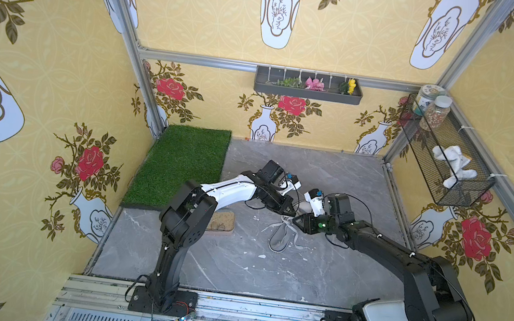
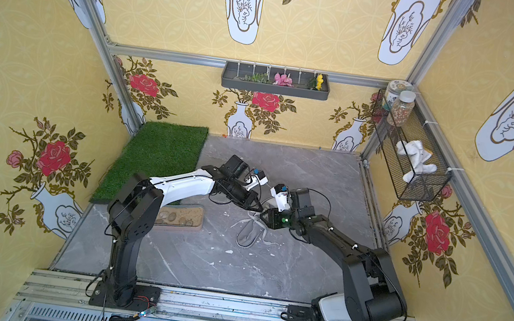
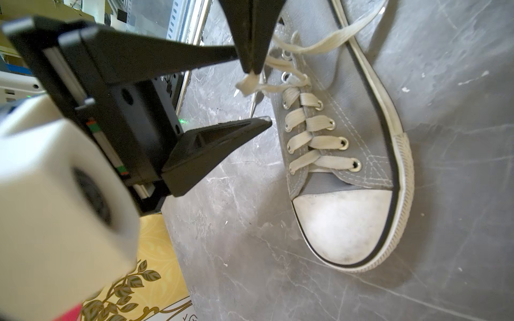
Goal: Tie the shoes
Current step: Cross the shoelace with the shoelace.
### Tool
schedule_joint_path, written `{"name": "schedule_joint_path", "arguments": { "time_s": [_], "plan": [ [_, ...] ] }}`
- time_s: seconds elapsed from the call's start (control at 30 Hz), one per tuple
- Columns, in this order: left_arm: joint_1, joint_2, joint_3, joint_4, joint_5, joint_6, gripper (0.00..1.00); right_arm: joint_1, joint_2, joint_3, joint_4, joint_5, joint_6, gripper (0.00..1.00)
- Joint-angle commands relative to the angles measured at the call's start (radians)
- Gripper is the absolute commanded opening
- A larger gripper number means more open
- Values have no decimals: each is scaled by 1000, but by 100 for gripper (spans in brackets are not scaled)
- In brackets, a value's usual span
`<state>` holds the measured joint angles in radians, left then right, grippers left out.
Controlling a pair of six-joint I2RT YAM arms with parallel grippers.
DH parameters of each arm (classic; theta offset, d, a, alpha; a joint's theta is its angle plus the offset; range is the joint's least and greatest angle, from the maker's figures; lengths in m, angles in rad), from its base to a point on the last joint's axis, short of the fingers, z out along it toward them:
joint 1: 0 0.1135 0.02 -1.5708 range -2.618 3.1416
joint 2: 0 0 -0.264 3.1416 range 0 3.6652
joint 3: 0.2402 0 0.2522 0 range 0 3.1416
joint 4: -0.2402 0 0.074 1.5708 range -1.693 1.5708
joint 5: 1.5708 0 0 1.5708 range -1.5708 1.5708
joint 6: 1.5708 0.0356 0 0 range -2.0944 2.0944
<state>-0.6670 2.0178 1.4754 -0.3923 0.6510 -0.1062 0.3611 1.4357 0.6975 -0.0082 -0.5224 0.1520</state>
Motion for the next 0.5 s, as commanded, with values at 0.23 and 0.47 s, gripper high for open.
{"name": "schedule_joint_path", "arguments": {
  "time_s": [0.23,0.47],
  "plan": [
    [1,21,14,-10,27,-8,0,7,33,20,76,-31,-31,38],
    [1,29,29,-24,33,-16,0,7,42,16,89,-46,-28,18]
  ]
}}
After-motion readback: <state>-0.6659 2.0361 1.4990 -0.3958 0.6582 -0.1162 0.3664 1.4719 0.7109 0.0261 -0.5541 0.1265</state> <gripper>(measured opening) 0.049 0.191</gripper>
